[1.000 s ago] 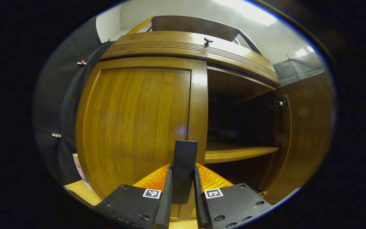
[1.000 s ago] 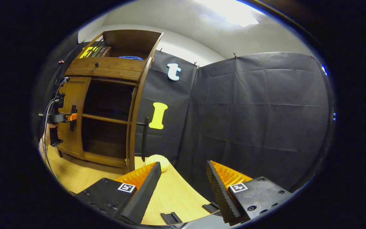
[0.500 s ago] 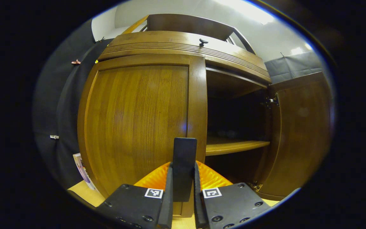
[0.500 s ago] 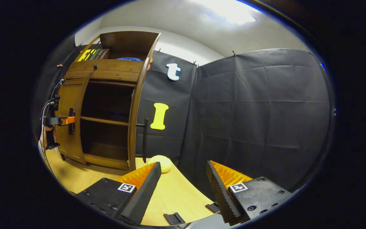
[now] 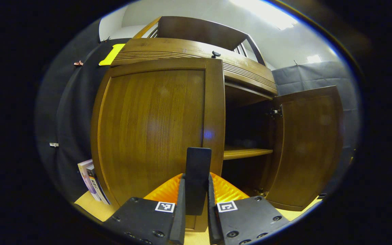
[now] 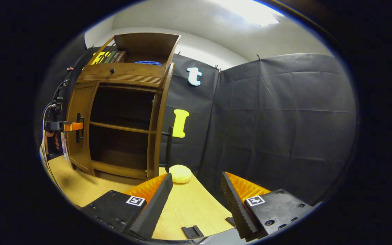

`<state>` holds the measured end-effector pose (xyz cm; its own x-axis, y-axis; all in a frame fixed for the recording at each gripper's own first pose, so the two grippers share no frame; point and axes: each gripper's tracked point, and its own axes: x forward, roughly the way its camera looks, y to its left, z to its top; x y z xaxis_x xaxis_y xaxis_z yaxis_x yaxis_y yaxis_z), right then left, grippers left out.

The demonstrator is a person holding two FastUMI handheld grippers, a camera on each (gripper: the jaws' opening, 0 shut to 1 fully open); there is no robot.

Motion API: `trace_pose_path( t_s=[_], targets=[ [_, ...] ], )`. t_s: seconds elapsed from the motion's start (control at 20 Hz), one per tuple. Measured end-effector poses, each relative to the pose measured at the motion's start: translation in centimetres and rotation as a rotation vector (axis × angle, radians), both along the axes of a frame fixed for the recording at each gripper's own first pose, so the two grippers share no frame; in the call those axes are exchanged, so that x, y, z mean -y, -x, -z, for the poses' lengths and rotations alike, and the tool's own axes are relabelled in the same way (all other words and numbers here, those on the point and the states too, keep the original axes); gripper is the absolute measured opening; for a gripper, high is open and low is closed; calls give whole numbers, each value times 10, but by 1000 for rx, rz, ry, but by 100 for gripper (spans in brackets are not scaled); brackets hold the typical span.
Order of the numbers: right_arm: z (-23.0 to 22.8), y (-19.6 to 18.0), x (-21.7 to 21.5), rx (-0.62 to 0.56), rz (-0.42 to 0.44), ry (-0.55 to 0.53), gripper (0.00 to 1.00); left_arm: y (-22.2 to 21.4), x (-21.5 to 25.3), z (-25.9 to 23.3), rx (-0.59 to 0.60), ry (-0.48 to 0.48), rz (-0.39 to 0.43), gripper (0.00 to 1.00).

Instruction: Open the right door of the double-door shoe cabinet with the right hand, and open the left door with the left hand.

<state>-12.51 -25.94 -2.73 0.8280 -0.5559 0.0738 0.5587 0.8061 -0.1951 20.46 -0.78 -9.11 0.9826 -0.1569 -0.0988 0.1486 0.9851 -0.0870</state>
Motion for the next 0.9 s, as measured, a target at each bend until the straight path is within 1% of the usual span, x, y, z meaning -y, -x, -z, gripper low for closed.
trace_pose_path(
  t_s=[0.3, 0.5, 0.8, 0.9],
  targets=[
    [0, -3, -8, -9, -20, 7, 92, 29, -10, -4, -25, 13, 72, 31],
    [4, -9, -22, -24, -54, 8, 92, 53, -21, -9, -35, 27, 108, 31],
    [7, -19, -45, -32, -115, 15, 92, 94, -51, -14, -60, 52, 114, 31],
    [10, -22, -51, -33, -136, 14, 92, 106, -62, -17, -61, 60, 103, 29]
  ],
)
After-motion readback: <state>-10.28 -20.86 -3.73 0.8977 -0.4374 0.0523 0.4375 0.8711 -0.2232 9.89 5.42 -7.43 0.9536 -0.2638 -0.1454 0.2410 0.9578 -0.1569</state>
